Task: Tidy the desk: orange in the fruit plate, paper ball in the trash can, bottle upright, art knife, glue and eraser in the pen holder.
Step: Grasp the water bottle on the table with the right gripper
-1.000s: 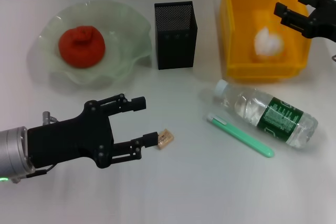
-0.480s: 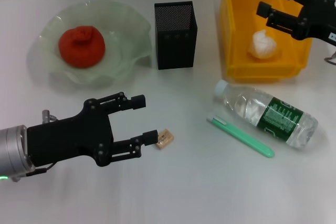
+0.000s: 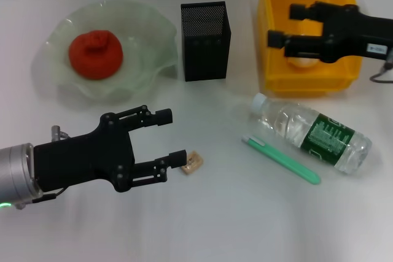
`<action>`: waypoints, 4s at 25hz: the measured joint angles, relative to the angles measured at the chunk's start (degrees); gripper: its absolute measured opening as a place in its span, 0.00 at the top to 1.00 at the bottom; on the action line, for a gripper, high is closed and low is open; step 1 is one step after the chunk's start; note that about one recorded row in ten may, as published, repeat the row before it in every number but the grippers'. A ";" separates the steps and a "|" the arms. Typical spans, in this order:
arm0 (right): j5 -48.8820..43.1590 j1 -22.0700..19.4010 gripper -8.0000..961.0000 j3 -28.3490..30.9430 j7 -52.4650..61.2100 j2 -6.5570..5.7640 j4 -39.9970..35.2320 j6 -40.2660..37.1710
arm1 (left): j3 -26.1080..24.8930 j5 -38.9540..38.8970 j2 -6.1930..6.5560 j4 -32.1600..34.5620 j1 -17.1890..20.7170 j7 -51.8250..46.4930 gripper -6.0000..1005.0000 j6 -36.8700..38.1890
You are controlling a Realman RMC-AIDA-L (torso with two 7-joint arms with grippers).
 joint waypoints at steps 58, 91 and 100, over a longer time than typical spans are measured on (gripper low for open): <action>-60.57 22.28 0.13 -16.08 46.14 0.35 -3.23 -16.50 | 0.42 0.00 -0.09 -0.62 -0.39 0.00 0.26 -0.93; -60.12 23.19 0.16 -19.69 45.69 0.53 3.00 -10.32 | 0.43 0.00 -0.09 -0.62 -0.92 0.00 0.26 -1.51; -60.09 22.57 0.19 -20.75 45.90 0.53 2.26 -10.14 | 0.43 -0.06 -0.09 -0.62 -0.90 0.00 0.26 -1.50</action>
